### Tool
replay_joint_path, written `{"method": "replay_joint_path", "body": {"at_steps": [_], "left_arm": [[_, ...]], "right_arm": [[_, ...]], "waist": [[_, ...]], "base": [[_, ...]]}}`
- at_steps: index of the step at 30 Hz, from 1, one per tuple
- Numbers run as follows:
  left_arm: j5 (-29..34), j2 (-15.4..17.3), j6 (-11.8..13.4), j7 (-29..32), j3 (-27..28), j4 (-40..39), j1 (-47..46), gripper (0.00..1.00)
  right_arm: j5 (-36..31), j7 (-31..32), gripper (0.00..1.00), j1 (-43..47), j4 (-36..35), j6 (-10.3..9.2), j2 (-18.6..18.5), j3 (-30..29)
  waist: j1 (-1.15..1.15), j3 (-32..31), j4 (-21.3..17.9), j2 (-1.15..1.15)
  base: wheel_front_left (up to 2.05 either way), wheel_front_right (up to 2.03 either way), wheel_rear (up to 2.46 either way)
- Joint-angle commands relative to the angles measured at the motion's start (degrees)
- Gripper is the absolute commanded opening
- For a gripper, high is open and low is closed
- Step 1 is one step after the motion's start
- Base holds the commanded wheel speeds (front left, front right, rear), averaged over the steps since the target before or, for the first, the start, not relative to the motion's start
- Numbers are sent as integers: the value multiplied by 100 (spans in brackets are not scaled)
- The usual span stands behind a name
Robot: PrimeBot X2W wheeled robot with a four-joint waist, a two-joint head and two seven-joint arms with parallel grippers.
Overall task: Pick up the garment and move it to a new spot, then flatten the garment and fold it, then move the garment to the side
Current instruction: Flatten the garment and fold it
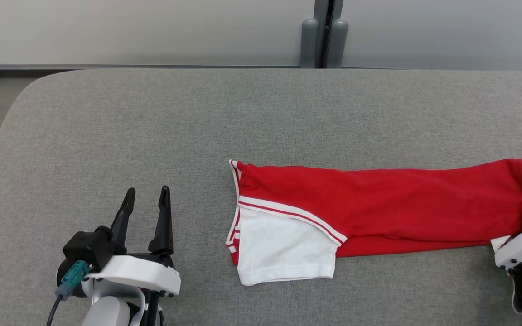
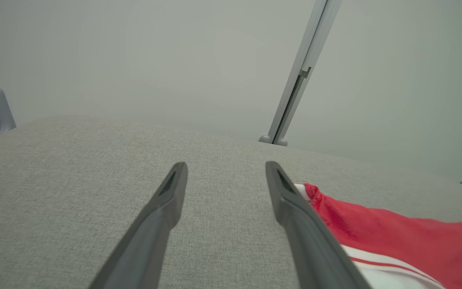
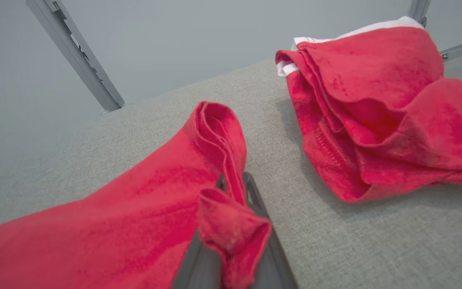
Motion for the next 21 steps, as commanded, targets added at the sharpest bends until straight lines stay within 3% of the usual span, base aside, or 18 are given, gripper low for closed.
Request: {"method": "replay_joint_path", "body": {"at_steps": [1,6,13,21], "left_arm": [[-32,20,38,4,10,11,5,100],[-62,21,35,4,12,46,87,100],[-95,20,38,4,-11,25,183,100],[-168,24,24,4,-98,53,218,100]], "right_arm": [[-43,-52,0,-66,-109,-9,43,40],[-180,-51,0,-21,-644,-8,295,231],[-115,194,0,162,-1607,-7,826,975],[244,744,0,449,-2549,-7,1153,1924]], "waist": [[0,-27,-14,0],[0,-176,-67,0],[0,-407,-58,0],[0,-510,255,0]], "base": [[0,0,0],[0,0,0],[0,0,0],[0,0,0]]}}
